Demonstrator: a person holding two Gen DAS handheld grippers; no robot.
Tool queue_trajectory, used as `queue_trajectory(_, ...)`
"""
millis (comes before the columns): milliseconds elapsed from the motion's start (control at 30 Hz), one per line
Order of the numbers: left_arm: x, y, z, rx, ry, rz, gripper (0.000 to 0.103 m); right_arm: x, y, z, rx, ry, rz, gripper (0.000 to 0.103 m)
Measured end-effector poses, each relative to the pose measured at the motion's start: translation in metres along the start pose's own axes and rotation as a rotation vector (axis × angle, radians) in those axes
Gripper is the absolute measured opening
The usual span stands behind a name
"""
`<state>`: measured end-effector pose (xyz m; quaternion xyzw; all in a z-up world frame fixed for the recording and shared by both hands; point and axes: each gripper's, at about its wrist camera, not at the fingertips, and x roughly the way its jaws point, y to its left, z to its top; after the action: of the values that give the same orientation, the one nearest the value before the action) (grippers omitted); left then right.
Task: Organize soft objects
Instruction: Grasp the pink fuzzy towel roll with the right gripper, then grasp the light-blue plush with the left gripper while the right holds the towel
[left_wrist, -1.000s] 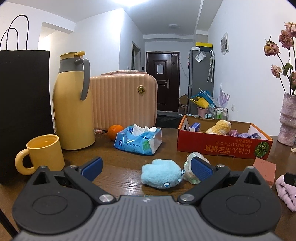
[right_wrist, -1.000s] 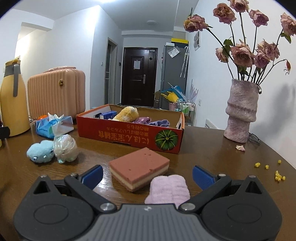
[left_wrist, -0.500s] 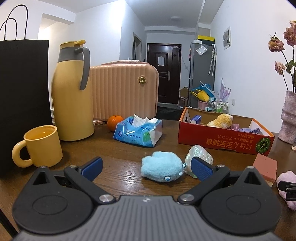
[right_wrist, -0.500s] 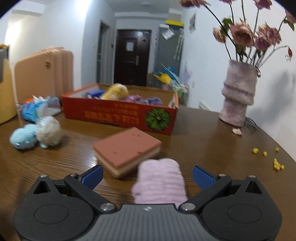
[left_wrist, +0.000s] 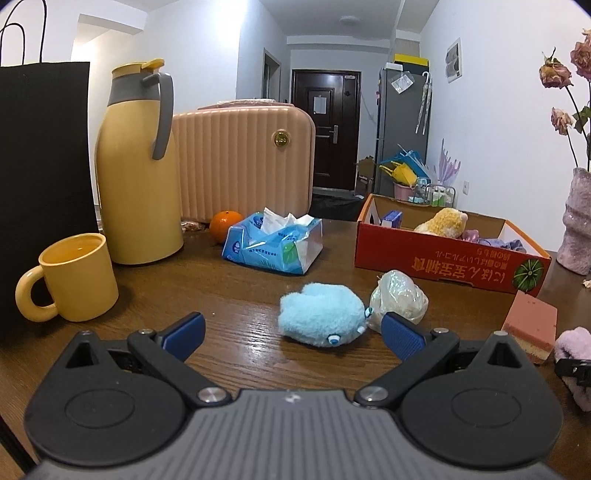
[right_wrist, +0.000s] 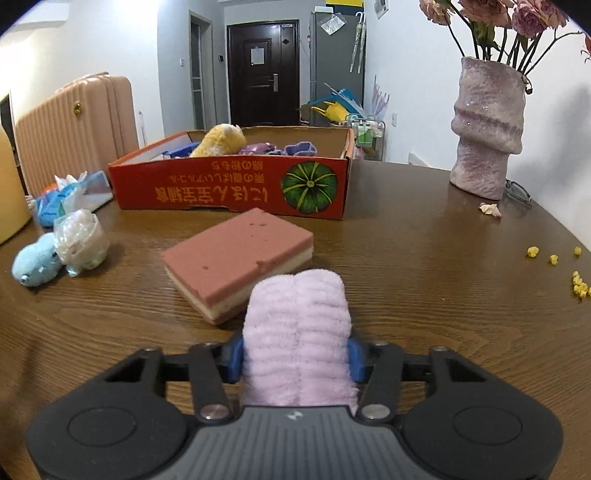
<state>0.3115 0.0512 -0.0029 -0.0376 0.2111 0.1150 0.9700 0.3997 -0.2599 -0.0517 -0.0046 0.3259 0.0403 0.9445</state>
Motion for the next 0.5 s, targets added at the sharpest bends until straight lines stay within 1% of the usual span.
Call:
queue_trajectory(100, 0.004, 0.001, 0.0, -0.007, 0.016, -0.016, 0.103, -0.003, -0.002, 0.0, 0.018, -0.015, 0.008, 0.042)
queue_trajectory(167, 0.009, 0.002, 0.0, -0.014, 0.033, -0.022, 0.103, -0.008, -0.004, 0.001, 0.031, -0.038, 0.006, 0.042)
queue_trajectory(267, 0.018, 0.003, 0.001, -0.016, 0.053, -0.029, 0.103, -0.017, -0.008, 0.003, 0.054, -0.094, 0.004, 0.042)
queue_trajectory(367, 0.025, 0.005, 0.002, -0.008, 0.05, -0.027, 0.103, -0.026, -0.01, 0.003, 0.069, -0.151, 0.004, 0.041)
queue_trajectory(500, 0.037, 0.005, 0.004, 0.018, 0.056, -0.036, 0.103, -0.033, -0.016, 0.004, 0.093, -0.203, 0.0, 0.041)
